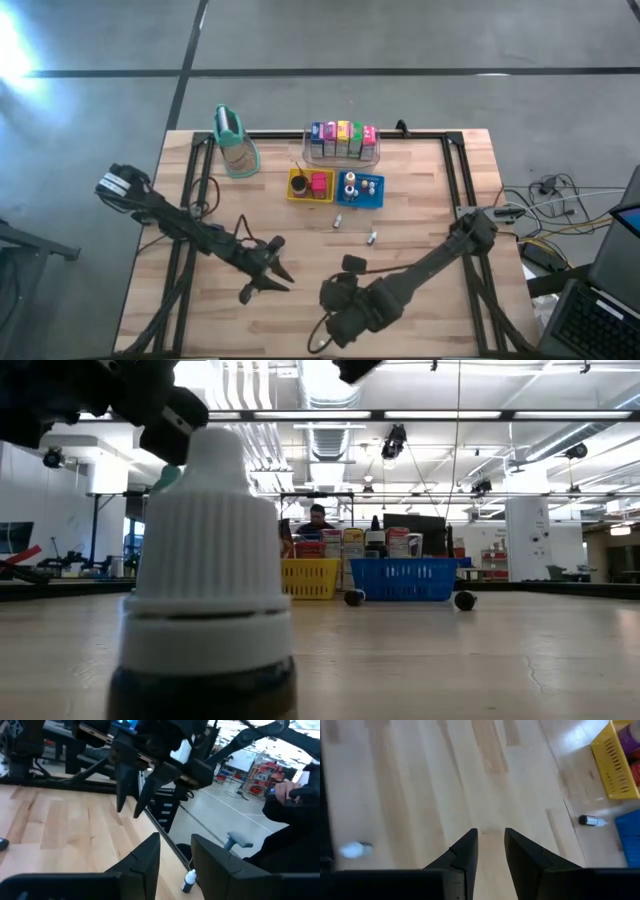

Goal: Pick & Place Kitchen Items
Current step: Put the small black food coloring bottle into the blue bin

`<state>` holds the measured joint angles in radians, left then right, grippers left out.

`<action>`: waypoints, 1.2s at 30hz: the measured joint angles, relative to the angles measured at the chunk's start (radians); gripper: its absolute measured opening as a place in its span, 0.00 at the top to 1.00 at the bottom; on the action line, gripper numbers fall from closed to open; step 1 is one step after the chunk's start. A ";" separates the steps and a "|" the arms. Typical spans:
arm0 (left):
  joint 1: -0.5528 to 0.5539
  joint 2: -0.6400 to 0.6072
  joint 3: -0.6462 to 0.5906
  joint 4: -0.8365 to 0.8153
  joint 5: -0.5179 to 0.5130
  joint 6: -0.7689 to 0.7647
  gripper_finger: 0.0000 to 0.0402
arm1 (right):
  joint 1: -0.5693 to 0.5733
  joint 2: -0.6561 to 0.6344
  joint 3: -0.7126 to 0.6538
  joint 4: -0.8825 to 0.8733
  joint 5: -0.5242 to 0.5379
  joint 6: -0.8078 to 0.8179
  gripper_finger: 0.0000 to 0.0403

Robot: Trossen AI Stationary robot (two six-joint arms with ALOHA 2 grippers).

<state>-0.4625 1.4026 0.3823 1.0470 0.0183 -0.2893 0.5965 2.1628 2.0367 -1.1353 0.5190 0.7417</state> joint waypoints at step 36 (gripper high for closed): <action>-0.175 0.014 0.336 -0.863 -0.291 0.113 0.46 | 0.224 -0.005 0.034 -0.085 0.157 0.431 0.66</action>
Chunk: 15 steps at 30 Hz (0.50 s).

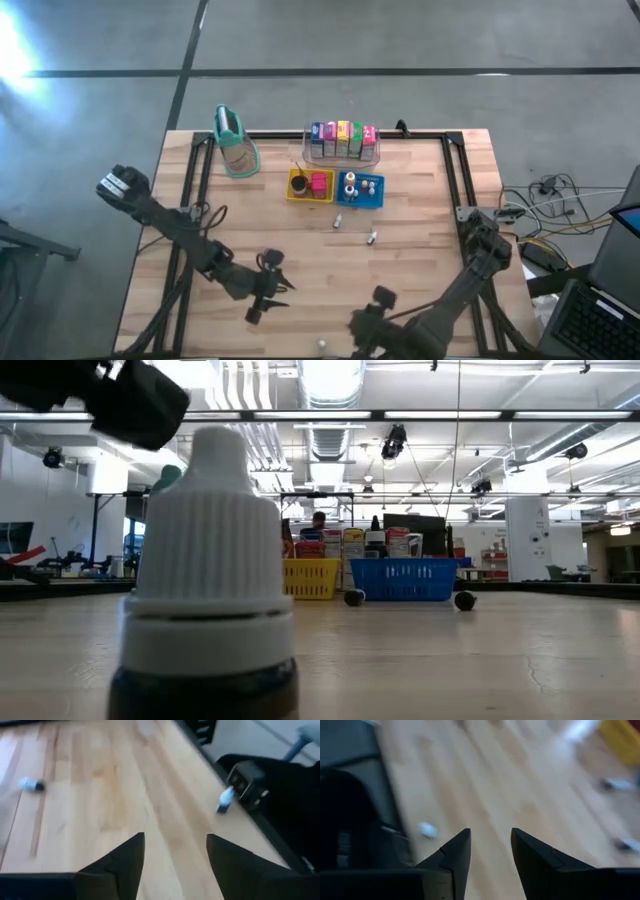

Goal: Pick & Place Kitchen Items
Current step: Put the small black food coloring bottle into the blue bin

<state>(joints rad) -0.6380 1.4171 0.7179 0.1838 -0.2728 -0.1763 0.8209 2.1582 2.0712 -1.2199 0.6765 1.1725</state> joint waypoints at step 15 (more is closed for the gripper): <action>-0.033 -0.091 -0.100 -0.087 -0.169 -0.145 0.45 | -0.057 0.023 -0.034 0.376 -0.084 -0.106 0.67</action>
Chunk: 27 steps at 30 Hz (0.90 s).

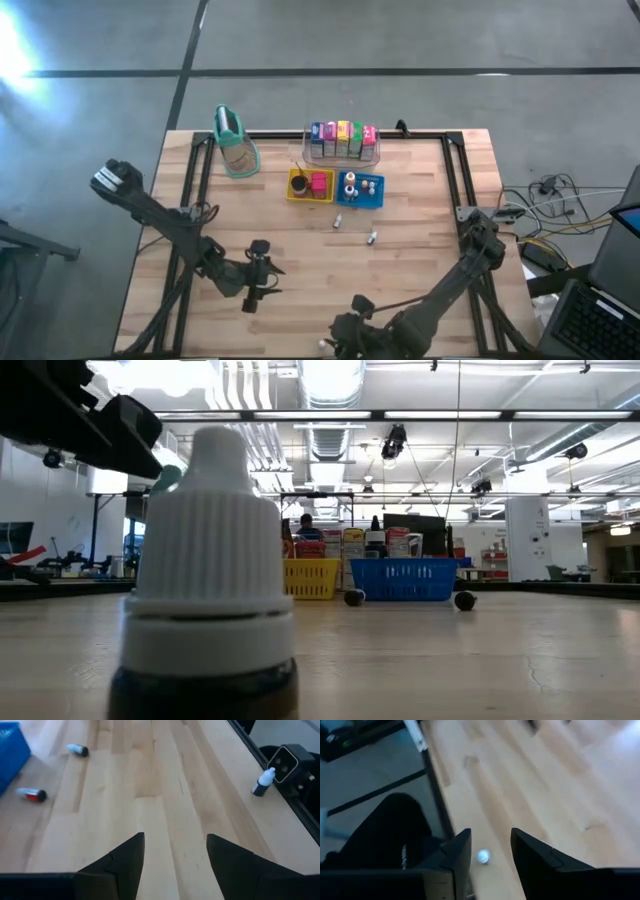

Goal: Pick & Place Kitchen Items
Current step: Put the small black food coloring bottle into the blue bin

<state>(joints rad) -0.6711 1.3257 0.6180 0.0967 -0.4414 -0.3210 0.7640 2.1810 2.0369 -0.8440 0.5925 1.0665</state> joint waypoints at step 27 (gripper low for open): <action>0.001 -0.319 -0.180 0.026 -0.060 0.001 0.46 | -0.094 0.096 0.009 -0.013 -0.310 0.143 0.66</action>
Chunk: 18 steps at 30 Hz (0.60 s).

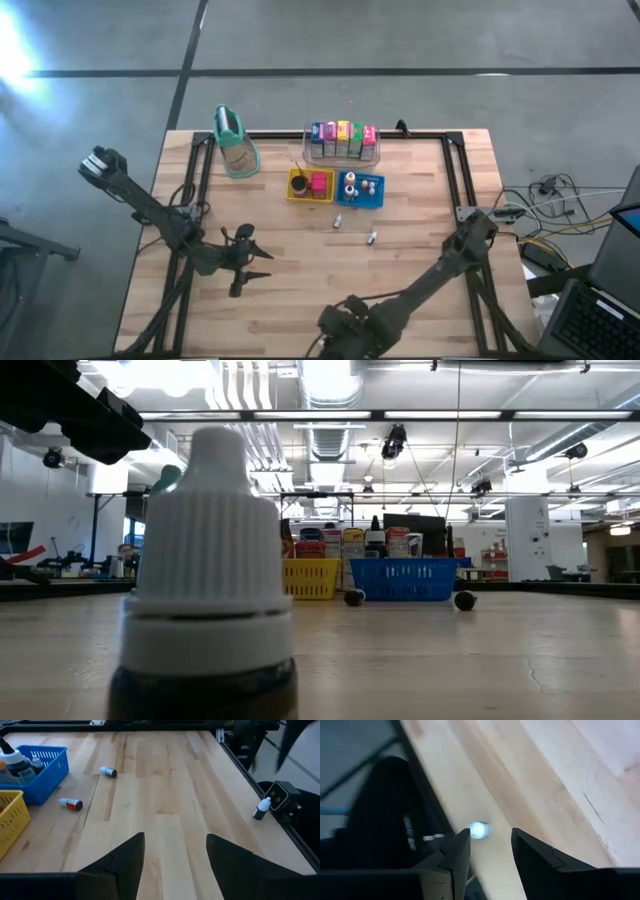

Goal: Pick & Place Kitchen Items
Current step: Put the small black food coloring bottle into the blue bin

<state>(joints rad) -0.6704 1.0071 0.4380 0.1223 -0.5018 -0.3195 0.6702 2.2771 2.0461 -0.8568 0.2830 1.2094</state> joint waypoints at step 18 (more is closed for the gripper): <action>0.001 -0.003 -0.002 -0.011 -0.002 0.007 0.46 | -0.061 0.186 0.306 -0.073 -0.164 -0.205 0.71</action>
<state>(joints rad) -0.6693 1.0046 0.4365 0.1113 -0.5041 -0.3127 0.6089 2.4634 2.3522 -0.9293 0.1191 1.0043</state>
